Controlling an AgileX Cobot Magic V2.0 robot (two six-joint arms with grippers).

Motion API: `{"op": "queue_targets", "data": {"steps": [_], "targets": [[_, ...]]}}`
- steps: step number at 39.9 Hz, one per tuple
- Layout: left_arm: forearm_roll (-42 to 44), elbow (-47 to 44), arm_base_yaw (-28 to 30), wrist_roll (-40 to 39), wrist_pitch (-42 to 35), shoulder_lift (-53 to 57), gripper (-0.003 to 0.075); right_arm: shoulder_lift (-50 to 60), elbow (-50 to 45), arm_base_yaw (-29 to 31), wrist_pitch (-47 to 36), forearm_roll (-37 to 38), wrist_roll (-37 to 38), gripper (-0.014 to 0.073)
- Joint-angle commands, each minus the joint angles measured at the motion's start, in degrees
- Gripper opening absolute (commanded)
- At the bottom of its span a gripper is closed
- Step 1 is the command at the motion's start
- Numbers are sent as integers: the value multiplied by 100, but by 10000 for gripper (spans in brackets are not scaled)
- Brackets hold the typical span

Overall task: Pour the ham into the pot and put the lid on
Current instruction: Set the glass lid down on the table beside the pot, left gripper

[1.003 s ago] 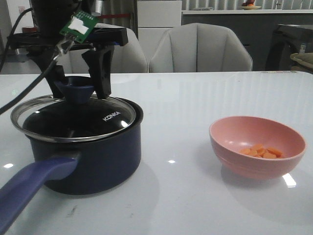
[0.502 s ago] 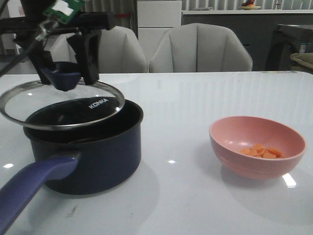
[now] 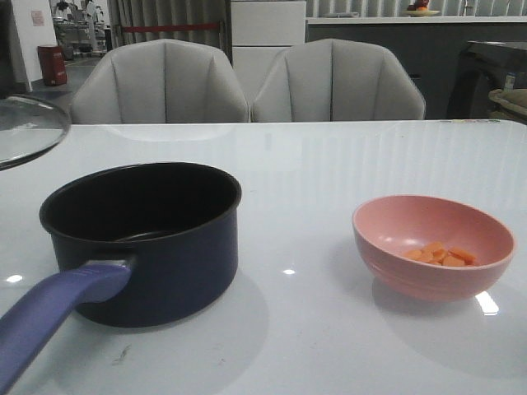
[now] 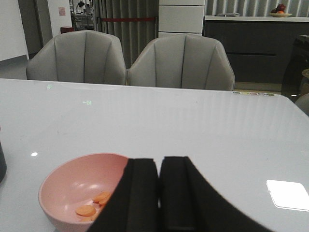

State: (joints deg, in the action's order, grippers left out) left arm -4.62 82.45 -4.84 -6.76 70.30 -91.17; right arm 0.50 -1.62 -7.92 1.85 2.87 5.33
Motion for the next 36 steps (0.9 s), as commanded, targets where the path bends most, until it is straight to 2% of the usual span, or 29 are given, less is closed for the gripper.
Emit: {"op": "queue_targets", "data": {"steps": [1, 7, 12, 19, 26, 31, 36], "targets": [[-526, -243, 559, 442, -403, 403, 154, 113, -46, 32, -484, 54, -21, 150], [-1011, -921, 1304, 938, -796, 432, 154, 113, -46, 32, -484, 54, -21, 150], [-1039, -1442, 1604, 1152, -1280, 432, 154, 113, -46, 32, -484, 54, -21, 150], [-1159, -1841, 1629, 1395, -1844, 225, 158, 113, -46, 32, -484, 54, -21, 150], [-1319, -1854, 1631, 1467, -1947, -188, 176, 113, -46, 32, -484, 54, -21, 150], [-1370, -1854, 1621, 1505, -1987, -455, 238, 113, -46, 32, -484, 54, -21, 150], [-1370, -1854, 1542, 1627, -2000, -660, 393, 113, -46, 32, -484, 54, -21, 150]]}}
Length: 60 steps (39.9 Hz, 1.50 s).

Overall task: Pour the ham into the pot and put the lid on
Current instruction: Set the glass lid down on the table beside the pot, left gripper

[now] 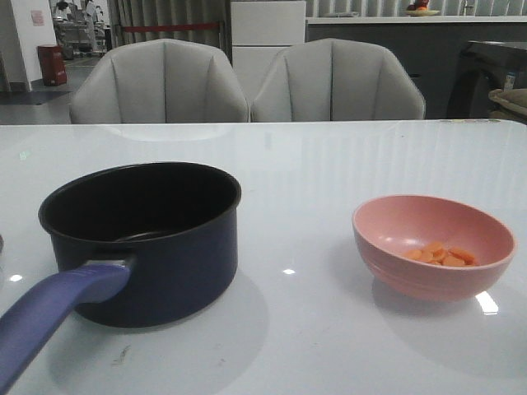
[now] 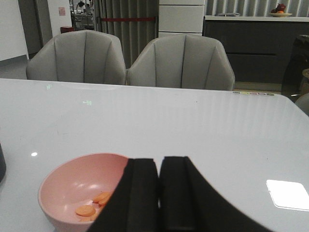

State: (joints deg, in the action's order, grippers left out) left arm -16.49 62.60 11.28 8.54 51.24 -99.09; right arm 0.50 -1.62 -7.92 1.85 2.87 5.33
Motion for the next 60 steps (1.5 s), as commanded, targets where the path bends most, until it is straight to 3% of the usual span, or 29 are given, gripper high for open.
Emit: {"op": "queue_targets", "data": {"steps": [1, 5, 10, 21, 36, 43, 55, 60], "targets": [[-182, 131, -111, 109, -94, 116, 421, 113, -46, 32, -484, 54, -21, 150], [-84, 142, -253, 109, -148, 77, 535, 113, -46, 32, -484, 54, -21, 150], [134, 177, -494, 109, -231, 77, 606, 113, -46, 32, -484, 54, -21, 150], [488, 218, -760, 109, -135, 196, 608, 113, -46, 32, -484, 54, -21, 150], [628, 207, -760, 109, 26, 1153, 608, 113, -46, 32, -484, 54, -21, 150], [628, -117, -771, 109, -368, 2204, 608, 113, -46, 32, -484, 54, -21, 150], [618, -1594, -834, 109, -1910, 4812, 608, 113, -46, 32, -484, 54, -21, 150], [629, -2332, -1112, 109, -2608, 5908, 608, 113, -46, 32, -484, 54, -21, 150]]}}
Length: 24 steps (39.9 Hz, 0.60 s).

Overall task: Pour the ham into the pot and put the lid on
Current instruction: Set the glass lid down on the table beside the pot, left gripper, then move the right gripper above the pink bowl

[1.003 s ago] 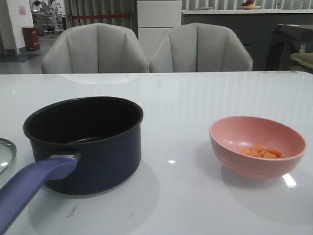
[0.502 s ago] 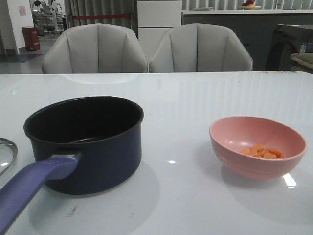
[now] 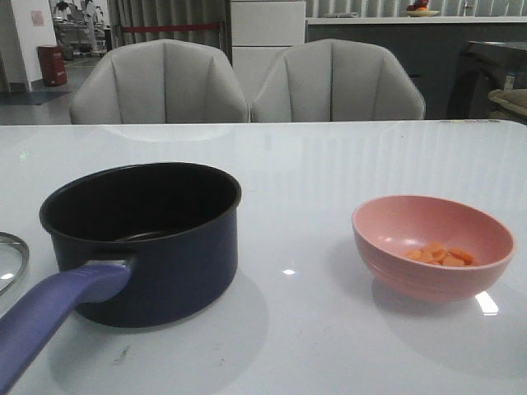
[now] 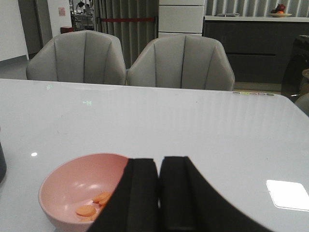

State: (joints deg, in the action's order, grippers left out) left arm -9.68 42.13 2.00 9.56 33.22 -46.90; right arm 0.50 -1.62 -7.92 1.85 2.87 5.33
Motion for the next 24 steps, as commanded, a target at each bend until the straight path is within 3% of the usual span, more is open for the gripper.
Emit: {"op": "queue_targets", "data": {"steps": [1, 11, 24], "targets": [[-39, -404, -259, 8, -919, 864, 608, 113, -46, 32, -484, 54, -21, 150], [12, -1650, -814, 8, -1513, 2520, 608, 113, -46, 32, -484, 54, -21, 150], [199, -2442, -962, 8, -2480, 3832, 608, 113, -46, 32, -484, 54, -21, 150]]}}
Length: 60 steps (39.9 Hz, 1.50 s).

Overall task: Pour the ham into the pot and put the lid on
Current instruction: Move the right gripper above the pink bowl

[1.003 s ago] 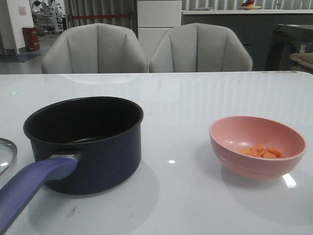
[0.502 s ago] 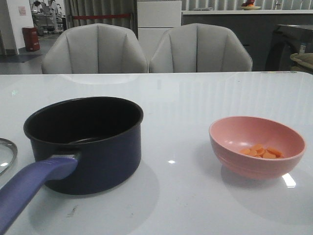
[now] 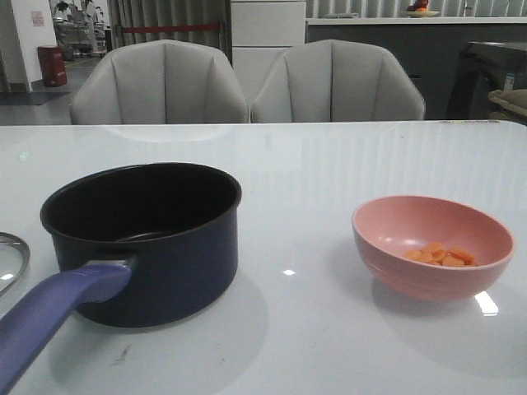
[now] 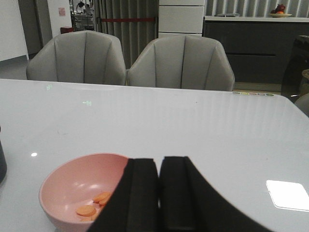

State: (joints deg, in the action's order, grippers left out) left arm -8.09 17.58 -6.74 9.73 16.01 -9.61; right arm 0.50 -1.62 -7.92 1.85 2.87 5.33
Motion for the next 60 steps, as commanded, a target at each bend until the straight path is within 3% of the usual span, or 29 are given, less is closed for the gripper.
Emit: {"op": "queue_targets", "data": {"steps": [1, 10, 18, 22, 27, 33, 44, 48, 56, 60], "targets": [[40, -26, -116, -9, -820, 128, 608, 113, -46, 32, -484, 54, -21, 150], [40, -152, -352, -9, -1075, 167, 608, 114, -46, 32, -602, 54, -21, 150], [40, -152, -352, -9, -1075, 167, 608, 108, 69, 26, -1555, 37, 55, 150], [40, -152, -352, -9, -1064, 167, 608, -36, 569, -2, -850, 37, 181, 150], [40, -152, -352, -9, -1064, 167, 608, -786, 1544, -2, 614, 37, 181, 150], [40, -152, -352, -9, -1064, 167, 608, -1719, 2419, -2, 1596, -181, 181, 150], [40, -152, -352, -9, -1064, 167, 608, -2660, 2559, -2, 1633, -287, 180, 159], [40, -152, -352, -9, -1064, 167, 608, -3112, 2789, -2, 1872, -287, 180, 241], [40, -152, -352, -9, -1064, 167, 608, -4277, 3472, -2, 2137, -325, 180, 536], [40, -152, -352, -9, -1064, 167, 608, -4939, 3825, -2, 2237, -639, 194, 573]]}}
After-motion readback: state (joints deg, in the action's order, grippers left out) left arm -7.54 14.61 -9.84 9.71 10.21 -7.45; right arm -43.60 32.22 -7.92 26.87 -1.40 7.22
